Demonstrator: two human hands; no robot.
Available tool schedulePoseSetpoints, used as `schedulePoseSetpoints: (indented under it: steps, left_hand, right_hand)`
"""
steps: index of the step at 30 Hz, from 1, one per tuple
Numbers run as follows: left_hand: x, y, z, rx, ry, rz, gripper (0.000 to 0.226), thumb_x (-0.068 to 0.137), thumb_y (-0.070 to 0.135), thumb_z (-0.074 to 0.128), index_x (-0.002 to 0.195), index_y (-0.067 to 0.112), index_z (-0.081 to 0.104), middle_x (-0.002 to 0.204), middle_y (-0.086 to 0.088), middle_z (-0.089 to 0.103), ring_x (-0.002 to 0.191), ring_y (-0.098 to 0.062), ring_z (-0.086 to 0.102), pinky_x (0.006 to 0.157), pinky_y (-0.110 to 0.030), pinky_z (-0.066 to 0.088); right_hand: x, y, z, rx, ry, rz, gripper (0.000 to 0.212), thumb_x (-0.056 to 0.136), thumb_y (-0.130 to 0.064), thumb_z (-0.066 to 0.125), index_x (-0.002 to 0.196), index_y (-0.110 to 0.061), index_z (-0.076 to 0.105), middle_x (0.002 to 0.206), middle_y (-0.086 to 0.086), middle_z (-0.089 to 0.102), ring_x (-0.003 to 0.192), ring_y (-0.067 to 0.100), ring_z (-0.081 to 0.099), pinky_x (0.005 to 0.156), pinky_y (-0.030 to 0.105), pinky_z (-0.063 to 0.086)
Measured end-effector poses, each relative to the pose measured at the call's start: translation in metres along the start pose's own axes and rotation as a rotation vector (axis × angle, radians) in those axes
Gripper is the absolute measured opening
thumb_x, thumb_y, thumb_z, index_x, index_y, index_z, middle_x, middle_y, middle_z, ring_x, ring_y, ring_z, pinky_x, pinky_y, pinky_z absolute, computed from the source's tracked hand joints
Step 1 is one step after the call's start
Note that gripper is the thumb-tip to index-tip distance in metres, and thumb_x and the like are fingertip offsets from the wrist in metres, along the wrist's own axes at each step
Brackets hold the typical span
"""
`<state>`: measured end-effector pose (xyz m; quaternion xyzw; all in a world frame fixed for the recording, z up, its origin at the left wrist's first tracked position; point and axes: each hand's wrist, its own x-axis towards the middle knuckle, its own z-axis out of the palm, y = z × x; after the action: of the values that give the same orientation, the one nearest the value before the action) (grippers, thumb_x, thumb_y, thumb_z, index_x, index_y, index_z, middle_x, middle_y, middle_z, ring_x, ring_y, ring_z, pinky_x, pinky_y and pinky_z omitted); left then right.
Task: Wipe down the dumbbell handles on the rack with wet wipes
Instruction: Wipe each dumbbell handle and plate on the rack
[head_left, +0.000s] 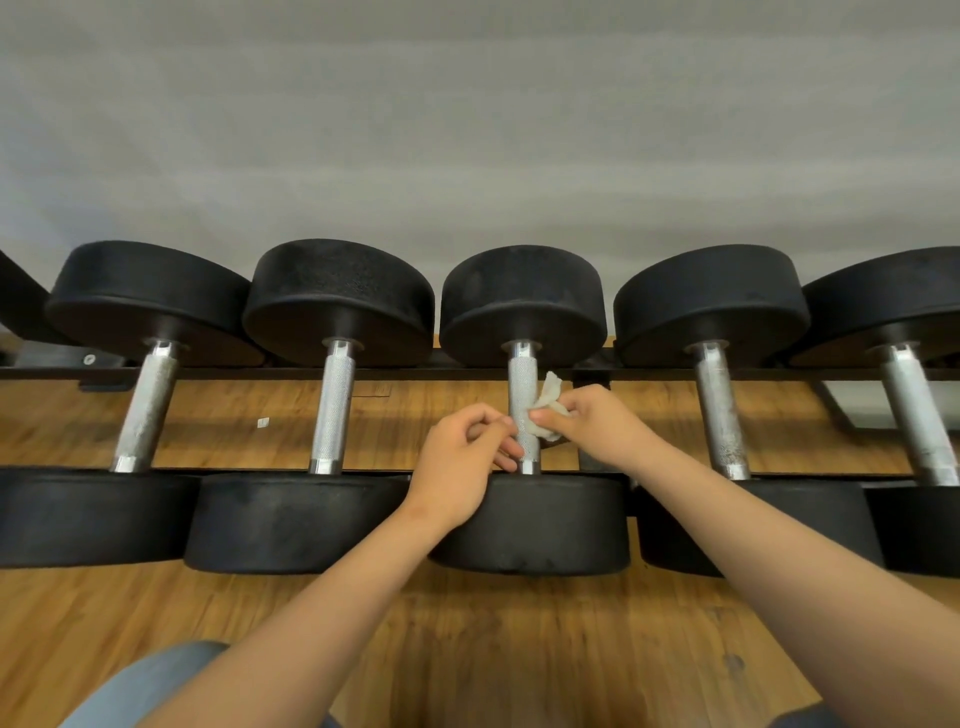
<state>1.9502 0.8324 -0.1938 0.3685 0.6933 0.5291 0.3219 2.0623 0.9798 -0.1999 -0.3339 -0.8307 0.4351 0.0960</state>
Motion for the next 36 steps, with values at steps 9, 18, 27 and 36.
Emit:
schedulePoseSetpoints:
  steps: [9, 18, 27, 36]
  left_hand:
    - [0.0, 0.0, 0.0, 0.02, 0.014, 0.011, 0.018, 0.098, 0.015, 0.052, 0.091, 0.008, 0.067, 0.079, -0.003, 0.073, 0.073, -0.014, 0.069, 0.07, -0.022, 0.05]
    - [0.0, -0.002, 0.001, 0.068, 0.054, 0.042, 0.018, 0.098, 0.018, 0.051, 0.088, 0.014, 0.067, 0.08, 0.002, 0.074, 0.082, -0.007, 0.069, 0.089, -0.035, 0.049]
    - [-0.005, 0.0, 0.002, 0.137, 0.126, 0.073, 0.017, 0.099, 0.018, 0.051, 0.09, 0.015, 0.065, 0.081, 0.004, 0.072, 0.083, -0.006, 0.067, 0.086, -0.031, 0.051]
    - [-0.038, 0.008, 0.023, 0.431, 0.161, 0.269, 0.008, 0.099, 0.028, 0.053, 0.103, 0.026, 0.06, 0.097, 0.013, 0.066, 0.086, 0.0, 0.061, 0.067, -0.011, 0.042]
  right_hand:
    - [-0.009, 0.001, -0.004, -0.087, -0.216, 0.063, 0.041, 0.084, -0.039, 0.073, 0.057, -0.014, 0.055, 0.051, -0.005, 0.043, 0.047, 0.007, 0.036, 0.053, 0.024, 0.029]
    - [-0.016, -0.005, -0.005, -0.103, -0.296, 0.137, 0.036, 0.081, -0.039, 0.075, 0.076, -0.004, 0.069, 0.067, 0.004, 0.054, 0.06, 0.012, 0.047, 0.062, 0.026, 0.036]
    - [-0.033, -0.018, -0.007, -0.14, -0.088, 0.051, 0.028, 0.086, -0.027, 0.072, 0.065, -0.013, 0.061, 0.063, -0.003, 0.053, 0.057, 0.007, 0.046, 0.055, 0.022, 0.033]
    - [-0.11, -0.022, -0.015, -0.295, 0.175, -0.132, 0.045, 0.101, -0.016, 0.047, 0.142, -0.029, 0.034, 0.121, 0.002, 0.058, 0.102, 0.017, 0.059, 0.086, 0.029, 0.052]
